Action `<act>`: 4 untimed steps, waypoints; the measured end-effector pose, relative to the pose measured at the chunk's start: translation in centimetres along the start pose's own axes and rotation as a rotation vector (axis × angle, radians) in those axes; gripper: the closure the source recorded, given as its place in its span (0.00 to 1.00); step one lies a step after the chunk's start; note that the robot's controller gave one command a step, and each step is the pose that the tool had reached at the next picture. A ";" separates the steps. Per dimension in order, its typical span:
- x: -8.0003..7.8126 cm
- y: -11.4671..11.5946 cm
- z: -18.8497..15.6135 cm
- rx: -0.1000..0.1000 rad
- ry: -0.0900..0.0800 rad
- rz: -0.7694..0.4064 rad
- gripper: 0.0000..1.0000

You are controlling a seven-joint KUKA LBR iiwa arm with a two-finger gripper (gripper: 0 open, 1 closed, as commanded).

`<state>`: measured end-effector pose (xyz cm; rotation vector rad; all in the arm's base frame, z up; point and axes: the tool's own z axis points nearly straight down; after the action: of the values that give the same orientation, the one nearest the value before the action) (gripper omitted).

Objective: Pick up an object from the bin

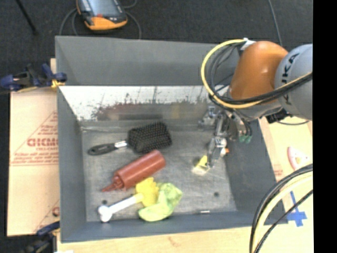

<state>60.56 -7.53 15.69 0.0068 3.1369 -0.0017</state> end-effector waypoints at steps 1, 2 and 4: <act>0.0 0.0 0.0 0.000 0.000 0.000 0.00; 0.5 -1.0 3.9 0.001 -0.006 -0.071 0.00; 2.4 -1.8 7.7 0.000 -0.003 -0.414 0.00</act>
Offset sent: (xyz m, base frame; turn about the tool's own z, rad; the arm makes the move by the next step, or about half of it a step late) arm -0.0140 -0.0192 -0.0848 -0.1413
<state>58.19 -9.37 8.00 -0.6371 3.0693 -0.0032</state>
